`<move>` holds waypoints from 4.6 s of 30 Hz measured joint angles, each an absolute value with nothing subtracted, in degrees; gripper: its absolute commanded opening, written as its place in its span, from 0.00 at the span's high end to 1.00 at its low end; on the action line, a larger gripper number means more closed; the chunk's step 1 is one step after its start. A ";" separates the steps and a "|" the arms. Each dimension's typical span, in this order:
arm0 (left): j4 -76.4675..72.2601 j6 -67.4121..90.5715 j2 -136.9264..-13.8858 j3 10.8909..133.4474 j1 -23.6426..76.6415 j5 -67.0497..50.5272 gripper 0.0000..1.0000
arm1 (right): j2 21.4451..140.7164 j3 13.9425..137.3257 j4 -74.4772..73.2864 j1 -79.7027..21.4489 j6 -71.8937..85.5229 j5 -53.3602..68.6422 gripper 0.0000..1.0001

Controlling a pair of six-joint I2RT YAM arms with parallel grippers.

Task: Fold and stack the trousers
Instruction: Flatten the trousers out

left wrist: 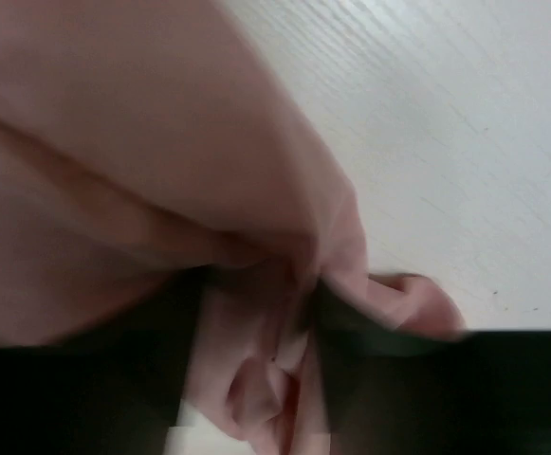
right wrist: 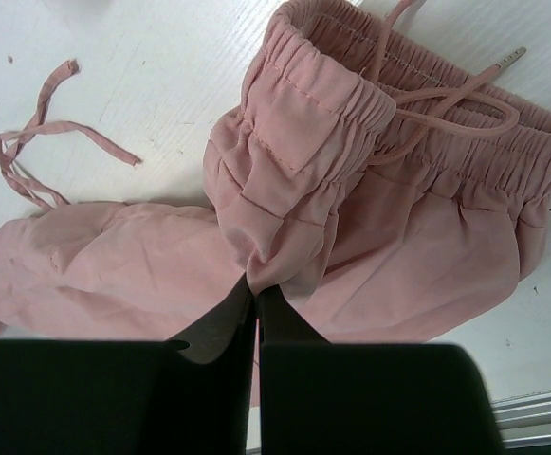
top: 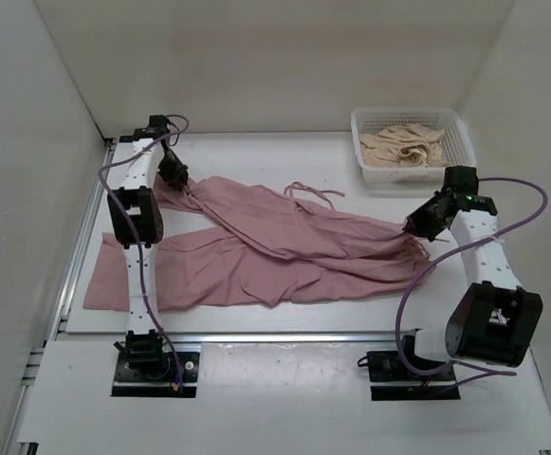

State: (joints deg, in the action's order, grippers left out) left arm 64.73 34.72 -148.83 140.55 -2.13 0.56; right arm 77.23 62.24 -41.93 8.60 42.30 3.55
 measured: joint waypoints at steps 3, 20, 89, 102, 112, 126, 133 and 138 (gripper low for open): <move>65.41 34.85 -148.79 141.27 -2.63 0.43 0.90 | 77.23 62.04 -41.98 8.60 41.93 3.60 1.00; 58.63 33.74 -113.34 131.92 -4.38 -4.89 0.52 | 76.14 77.36 -44.12 15.79 41.50 1.98 1.00; 65.60 31.66 -134.28 127.39 -12.95 -1.91 0.00 | 92.71 83.53 -43.70 17.89 36.97 3.40 0.12; 62.96 29.54 -130.82 135.81 -12.84 -1.52 0.22 | 80.79 71.96 -43.18 16.36 35.20 4.36 0.20; 63.83 31.44 -145.03 139.50 -12.47 -1.43 0.38 | 78.17 70.17 -43.79 16.08 33.15 4.93 0.20; 63.20 33.28 -147.52 147.20 -12.03 -3.29 0.90 | 78.15 70.17 -43.86 16.05 32.34 4.91 0.20; 60.69 32.16 -132.09 136.07 -11.70 -4.25 0.90 | 78.15 70.17 -43.88 16.05 32.32 4.97 0.20; 56.14 31.05 -106.67 105.30 -10.57 -4.47 0.20 | 78.15 70.17 -44.01 16.05 32.32 5.08 0.20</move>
State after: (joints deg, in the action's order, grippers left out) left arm 56.14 31.05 -106.67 105.30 -10.57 -4.47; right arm 78.15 70.17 -44.01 16.05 32.32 5.08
